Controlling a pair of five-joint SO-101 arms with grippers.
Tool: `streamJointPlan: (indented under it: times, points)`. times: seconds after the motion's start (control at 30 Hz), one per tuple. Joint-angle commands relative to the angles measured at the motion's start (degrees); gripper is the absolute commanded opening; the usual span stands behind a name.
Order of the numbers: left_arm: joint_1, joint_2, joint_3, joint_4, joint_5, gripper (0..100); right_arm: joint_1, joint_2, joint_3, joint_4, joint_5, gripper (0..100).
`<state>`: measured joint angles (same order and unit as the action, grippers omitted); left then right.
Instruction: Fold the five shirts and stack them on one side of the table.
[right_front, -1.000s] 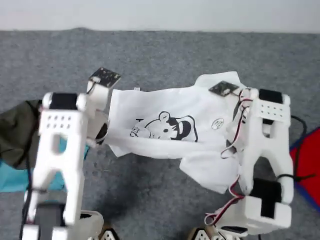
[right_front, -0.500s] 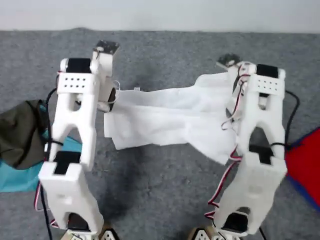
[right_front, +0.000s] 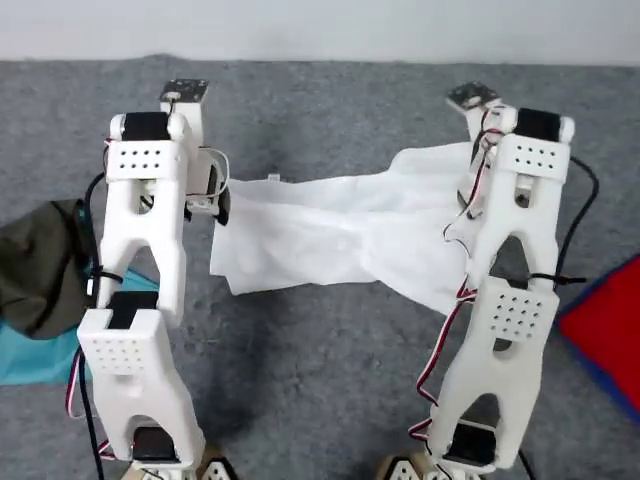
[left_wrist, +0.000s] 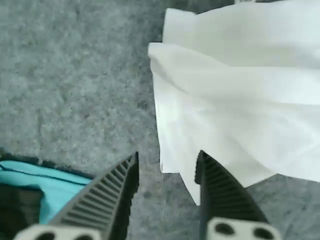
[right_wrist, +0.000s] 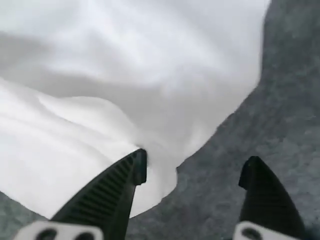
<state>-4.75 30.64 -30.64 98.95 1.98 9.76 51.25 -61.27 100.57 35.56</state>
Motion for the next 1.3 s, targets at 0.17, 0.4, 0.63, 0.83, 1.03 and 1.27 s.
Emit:
streamJointPlan:
  times: [0.17,0.4,0.63,0.83,1.03,1.27]
  points:
    - [-11.2,-1.3,-3.4,1.8,6.9,18,-4.5,-18.4,18.0,2.7,12.7,31.0]
    - [-14.0,-11.3,6.6,1.8,1.0,18,-10.9,-41.7,54.9,2.5,25.8,24.7]
    - [-14.0,-23.6,22.6,1.7,-2.0,18,-13.6,-51.2,75.9,-5.6,25.2,32.2]
    - [-14.1,-30.1,30.5,1.7,-2.0,18,-14.5,-44.7,79.9,-13.7,24.6,33.1]
    - [-14.1,-36.2,37.1,1.7,-3.9,18,-14.5,-35.6,69.8,-13.9,21.9,33.2]
    - [-14.1,-41.8,42.0,1.7,-6.1,18,-13.6,-23.7,57.8,-12.8,21.9,30.3]
